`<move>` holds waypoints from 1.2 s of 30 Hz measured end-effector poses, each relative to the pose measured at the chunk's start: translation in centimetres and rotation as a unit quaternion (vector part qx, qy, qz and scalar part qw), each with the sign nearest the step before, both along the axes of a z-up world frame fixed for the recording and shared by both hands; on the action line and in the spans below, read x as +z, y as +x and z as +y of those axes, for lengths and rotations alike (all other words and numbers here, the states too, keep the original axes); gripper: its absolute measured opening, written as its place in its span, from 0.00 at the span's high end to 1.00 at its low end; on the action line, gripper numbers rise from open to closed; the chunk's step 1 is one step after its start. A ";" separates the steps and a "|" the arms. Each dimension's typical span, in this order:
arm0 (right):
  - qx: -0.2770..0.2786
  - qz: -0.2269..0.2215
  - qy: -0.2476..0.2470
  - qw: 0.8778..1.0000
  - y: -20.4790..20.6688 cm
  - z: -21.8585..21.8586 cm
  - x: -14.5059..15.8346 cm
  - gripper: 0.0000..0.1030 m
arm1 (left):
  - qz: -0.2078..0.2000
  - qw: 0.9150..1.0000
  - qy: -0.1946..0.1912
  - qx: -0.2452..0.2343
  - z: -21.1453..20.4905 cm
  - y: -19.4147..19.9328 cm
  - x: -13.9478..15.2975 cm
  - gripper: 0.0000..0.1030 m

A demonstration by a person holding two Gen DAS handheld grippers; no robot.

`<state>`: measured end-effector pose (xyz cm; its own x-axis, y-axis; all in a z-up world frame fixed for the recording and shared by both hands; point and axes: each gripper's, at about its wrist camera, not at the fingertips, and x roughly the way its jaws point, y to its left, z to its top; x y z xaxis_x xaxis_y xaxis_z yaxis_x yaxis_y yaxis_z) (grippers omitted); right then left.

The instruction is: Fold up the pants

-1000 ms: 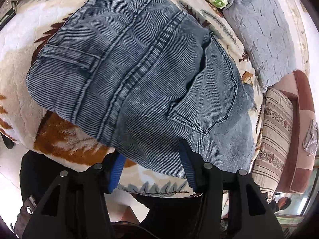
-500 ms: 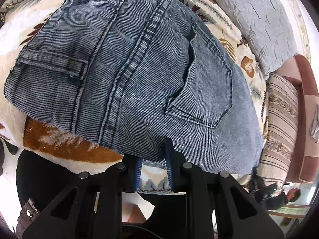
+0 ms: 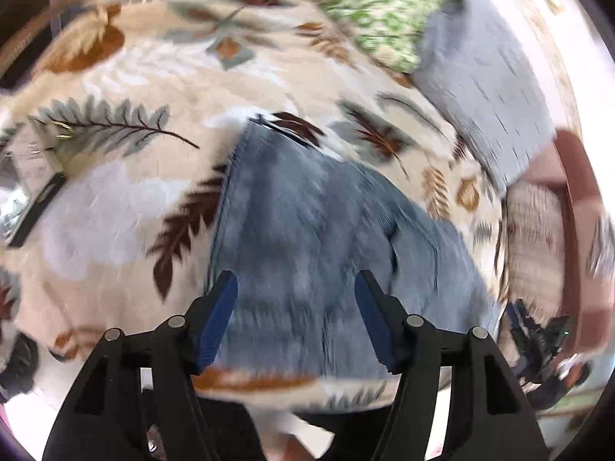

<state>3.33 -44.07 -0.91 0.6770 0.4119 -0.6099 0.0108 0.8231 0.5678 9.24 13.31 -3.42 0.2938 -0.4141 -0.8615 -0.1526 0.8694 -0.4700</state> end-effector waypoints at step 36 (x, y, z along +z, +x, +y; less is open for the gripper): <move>-0.185 0.036 -0.014 0.982 -5.9 -6.4 -1.9 0.48 | -0.066 0.960 0.107 -0.251 -18.2 -0.1 4.8 0.21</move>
